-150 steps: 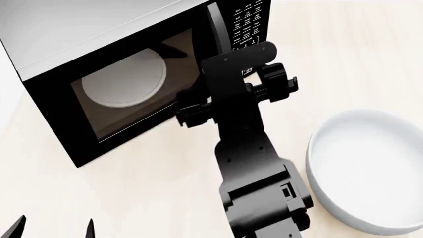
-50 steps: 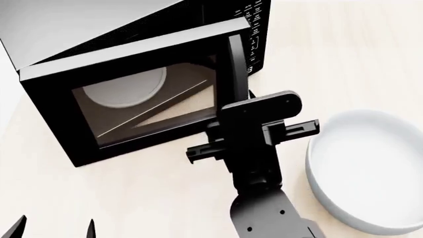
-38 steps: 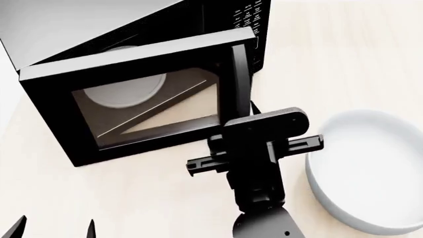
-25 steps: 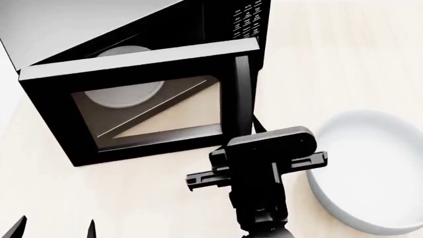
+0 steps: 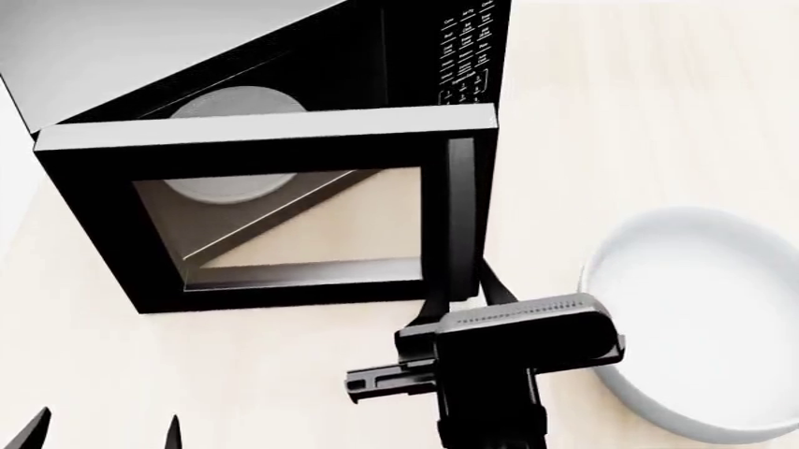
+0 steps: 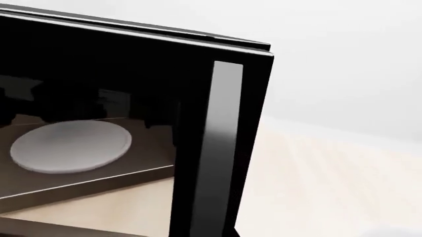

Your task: Open the microwave.

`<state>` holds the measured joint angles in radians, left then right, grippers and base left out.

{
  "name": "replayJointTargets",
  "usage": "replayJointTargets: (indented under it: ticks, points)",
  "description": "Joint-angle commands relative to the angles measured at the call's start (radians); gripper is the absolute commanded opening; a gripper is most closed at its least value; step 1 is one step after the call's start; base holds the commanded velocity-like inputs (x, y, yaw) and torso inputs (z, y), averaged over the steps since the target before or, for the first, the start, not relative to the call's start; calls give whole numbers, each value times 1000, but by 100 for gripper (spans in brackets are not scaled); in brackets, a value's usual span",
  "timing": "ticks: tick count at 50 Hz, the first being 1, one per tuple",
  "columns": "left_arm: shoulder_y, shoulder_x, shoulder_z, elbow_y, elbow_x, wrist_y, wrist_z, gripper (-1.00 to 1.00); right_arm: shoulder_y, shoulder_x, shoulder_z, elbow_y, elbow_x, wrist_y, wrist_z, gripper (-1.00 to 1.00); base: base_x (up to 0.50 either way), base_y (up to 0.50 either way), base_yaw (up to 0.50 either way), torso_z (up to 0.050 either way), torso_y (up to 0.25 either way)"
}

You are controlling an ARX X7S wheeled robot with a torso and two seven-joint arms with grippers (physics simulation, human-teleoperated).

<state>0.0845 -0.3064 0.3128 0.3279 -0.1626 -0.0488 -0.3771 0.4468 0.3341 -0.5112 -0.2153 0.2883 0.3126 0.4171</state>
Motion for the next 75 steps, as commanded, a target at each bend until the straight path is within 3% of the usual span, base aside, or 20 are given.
replayJointTargets:
  ticks: [1, 25, 26, 61, 75]
  points:
    - [1, -3, 4, 2, -1, -1, -4, 100, -44, -2, -26, -35, 90, -45, -41, -100, 0, 0, 0, 0, 0]
    - [-2, -10, 7, 4, -7, -1, -12, 100, -38, -19, -25, 38, 101, -96, -64, -100, 0, 0, 0, 0, -1]
    - [-2, -11, 7, 5, -8, -1, -12, 100, -40, -22, -22, 41, 96, -103, -57, 100, 0, 0, 0, 0, 0]
    - [-7, -16, 21, -2, -9, 5, -20, 100, -26, 13, 54, 83, 143, -179, -77, 100, 0, 0, 0, 0, 0]
    - [-9, -19, 26, -2, -10, 4, -23, 100, -105, 80, 57, -144, 182, -107, -19, 100, 0, 0, 0, 0, 0]
